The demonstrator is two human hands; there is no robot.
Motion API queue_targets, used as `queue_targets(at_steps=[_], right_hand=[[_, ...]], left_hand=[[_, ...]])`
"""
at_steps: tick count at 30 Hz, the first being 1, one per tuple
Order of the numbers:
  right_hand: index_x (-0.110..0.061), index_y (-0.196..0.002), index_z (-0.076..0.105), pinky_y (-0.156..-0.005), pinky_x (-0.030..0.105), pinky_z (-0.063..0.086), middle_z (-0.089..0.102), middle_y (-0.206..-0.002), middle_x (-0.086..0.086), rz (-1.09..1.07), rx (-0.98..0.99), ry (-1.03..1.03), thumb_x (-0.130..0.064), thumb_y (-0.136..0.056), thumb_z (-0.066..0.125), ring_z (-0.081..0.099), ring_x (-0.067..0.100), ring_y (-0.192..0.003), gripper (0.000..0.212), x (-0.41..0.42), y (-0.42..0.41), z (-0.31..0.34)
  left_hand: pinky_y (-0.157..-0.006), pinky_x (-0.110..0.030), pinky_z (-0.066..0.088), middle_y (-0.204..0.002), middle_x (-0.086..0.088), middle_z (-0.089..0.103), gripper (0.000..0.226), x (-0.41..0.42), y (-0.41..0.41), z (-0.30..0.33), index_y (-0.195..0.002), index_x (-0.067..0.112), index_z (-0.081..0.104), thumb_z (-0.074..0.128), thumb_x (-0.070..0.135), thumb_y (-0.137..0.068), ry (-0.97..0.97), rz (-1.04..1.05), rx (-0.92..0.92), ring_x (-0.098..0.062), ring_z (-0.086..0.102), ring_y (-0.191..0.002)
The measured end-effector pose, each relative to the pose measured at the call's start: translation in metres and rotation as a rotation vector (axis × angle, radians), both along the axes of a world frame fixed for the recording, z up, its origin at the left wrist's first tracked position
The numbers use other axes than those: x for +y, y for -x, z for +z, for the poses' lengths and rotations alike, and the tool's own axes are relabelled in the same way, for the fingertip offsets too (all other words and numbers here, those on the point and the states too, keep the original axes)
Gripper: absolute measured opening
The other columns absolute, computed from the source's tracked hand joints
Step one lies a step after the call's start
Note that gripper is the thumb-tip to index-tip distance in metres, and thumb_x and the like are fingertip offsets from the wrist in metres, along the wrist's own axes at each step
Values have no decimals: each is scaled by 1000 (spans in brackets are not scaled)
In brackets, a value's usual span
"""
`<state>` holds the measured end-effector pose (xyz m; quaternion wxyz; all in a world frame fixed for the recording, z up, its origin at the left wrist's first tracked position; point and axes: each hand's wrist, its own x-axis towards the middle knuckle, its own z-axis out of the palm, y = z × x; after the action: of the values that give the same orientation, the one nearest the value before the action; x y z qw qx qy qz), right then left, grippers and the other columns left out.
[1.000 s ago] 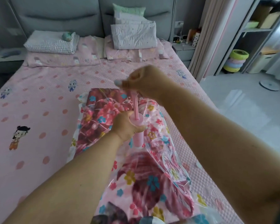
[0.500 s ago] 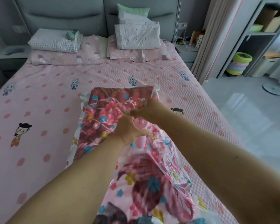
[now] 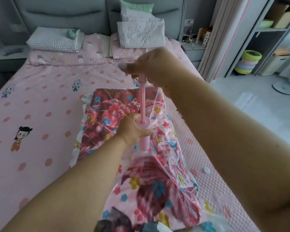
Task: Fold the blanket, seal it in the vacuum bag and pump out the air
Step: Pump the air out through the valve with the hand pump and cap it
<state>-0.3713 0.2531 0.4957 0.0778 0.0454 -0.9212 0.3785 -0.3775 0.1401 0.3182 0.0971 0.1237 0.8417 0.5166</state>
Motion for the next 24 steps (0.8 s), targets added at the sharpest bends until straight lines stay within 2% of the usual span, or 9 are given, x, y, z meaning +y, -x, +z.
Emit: queue_targets(at_steps=[2,4,6,9,12,15,18,21,24], right_hand=[[-22,-63,72,-34,10,34,56,-44,-11,13,36,22,-53,-79,66,46,-2,-36,35,6,7,5],[-11,-98,68,-49,18,43,62,-70,-4,44,-76,-230,-41,-94,52,55,8,-56,34,-3,-5,-39],[-6,-102,62,-67,29,49,66,-93,10,89,-218,-378,-35,-93,56,57,17,-73,31,-6,-16,-73],[-16,-100,65,-53,26,46,58,-65,3,-8,-166,-97,-34,-92,59,54,13,-60,22,-11,-13,-41],[-36,-71,72,-34,11,34,55,-43,-8,25,-45,167,-44,-78,69,48,2,-36,11,-4,2,-4],[-22,-113,62,-49,27,40,48,-60,-3,-71,-189,-17,-29,-87,65,50,14,-59,27,-10,-12,-48],[-5,-83,65,-59,28,42,53,-66,1,-63,-331,-20,-34,-82,71,48,14,-62,30,-6,-22,-76],[-15,-57,63,-42,16,39,57,-52,-6,-152,-107,158,-41,-75,74,50,5,-46,34,-8,-4,-28],[-17,-77,73,-41,15,42,64,-57,-4,-28,-36,154,-49,-86,57,58,3,-52,37,-7,1,-14]], left_hand=[[-69,-22,54,-86,14,66,38,2,0,2,-85,31,62,90,21,-61,10,-5,14,-6,63,-79],[-61,-15,50,-80,13,66,35,1,0,1,-80,29,62,90,22,-60,29,-15,35,-2,62,-72],[-60,-14,51,-79,9,69,32,0,-1,-1,-81,23,65,90,24,-60,51,-29,45,-6,65,-70],[-56,-8,46,-81,15,65,36,-3,-2,-1,-78,32,60,90,23,-60,8,5,19,2,61,-70],[-63,-13,50,-87,17,64,39,-2,-1,-2,-83,35,60,90,22,-61,-24,-1,-12,1,62,-78],[-63,-12,49,-86,13,66,40,-2,-2,-2,-88,29,63,90,23,-60,4,-5,33,-4,63,-76],[-58,-8,46,-84,9,68,38,-1,-4,-1,-88,24,64,90,20,-60,8,-9,45,-6,65,-73],[-52,-4,43,-80,17,63,38,-3,-2,0,-77,34,59,90,22,-60,-9,17,9,4,59,-68],[-54,-8,45,-82,15,65,37,-1,-2,2,-80,32,60,90,21,-61,-15,9,-4,2,60,-70]])
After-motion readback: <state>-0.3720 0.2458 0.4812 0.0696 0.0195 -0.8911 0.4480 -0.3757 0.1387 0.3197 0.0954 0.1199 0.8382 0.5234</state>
